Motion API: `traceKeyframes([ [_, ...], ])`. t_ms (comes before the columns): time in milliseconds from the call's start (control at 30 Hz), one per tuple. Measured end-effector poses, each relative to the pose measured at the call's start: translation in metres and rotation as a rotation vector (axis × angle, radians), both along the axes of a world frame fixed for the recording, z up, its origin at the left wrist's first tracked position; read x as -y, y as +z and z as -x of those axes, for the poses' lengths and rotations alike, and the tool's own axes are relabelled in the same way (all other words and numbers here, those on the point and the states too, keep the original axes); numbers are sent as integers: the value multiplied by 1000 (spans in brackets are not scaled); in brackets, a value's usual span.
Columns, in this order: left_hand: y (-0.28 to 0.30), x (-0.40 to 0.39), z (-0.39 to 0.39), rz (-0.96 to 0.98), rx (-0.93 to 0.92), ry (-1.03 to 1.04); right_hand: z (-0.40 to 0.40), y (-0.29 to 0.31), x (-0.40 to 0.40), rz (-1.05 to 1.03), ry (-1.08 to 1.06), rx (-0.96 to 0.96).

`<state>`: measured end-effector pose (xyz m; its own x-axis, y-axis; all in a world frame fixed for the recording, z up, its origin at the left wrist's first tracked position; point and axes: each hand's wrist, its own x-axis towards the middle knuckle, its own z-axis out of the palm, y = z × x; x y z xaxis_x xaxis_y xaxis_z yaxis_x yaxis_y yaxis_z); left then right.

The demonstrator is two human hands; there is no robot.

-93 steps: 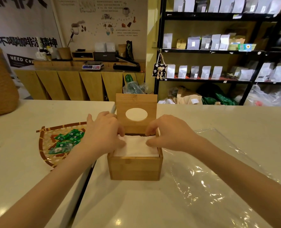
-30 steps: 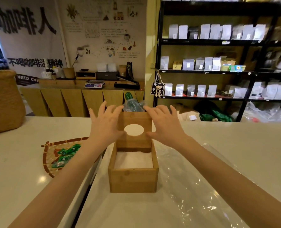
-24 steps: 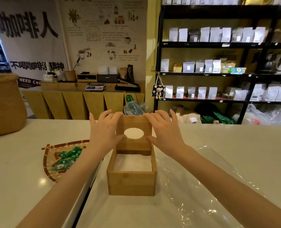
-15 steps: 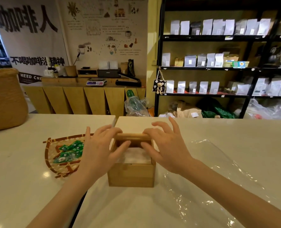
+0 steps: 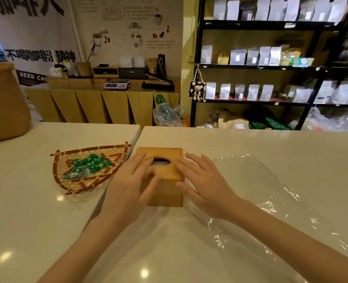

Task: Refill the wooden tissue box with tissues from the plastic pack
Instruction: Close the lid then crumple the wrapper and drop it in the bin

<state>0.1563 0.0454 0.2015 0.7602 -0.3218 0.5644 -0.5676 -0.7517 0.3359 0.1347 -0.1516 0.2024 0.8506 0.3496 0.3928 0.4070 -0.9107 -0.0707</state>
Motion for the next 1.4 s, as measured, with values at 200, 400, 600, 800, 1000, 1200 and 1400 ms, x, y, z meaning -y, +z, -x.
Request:
traceKeyframes([
  [200, 13, 68, 48, 37, -90, -251, 22, 6, 73, -139, -208, -32],
  [400, -30, 105, 61, -476, -410, -153, 52, -22, 158, -103, -648, -213],
  [600, -41, 128, 56, -584, -487, -35, 77, -48, 197, -128, -874, -293],
  [800, -30, 141, 30, -152, -630, -171, 79, -44, 200, -584, -870, -180],
  [1000, -24, 150, 15, 564, -965, -208, 81, -43, 207, -969, -821, -71],
  [1200, -28, 149, 14, 885, -1078, -183, 87, -38, 219, -1308, -659, -14],
  [1400, -27, 146, 14, 804, -959, -224, 90, -32, 220, -1487, -569, -78],
])
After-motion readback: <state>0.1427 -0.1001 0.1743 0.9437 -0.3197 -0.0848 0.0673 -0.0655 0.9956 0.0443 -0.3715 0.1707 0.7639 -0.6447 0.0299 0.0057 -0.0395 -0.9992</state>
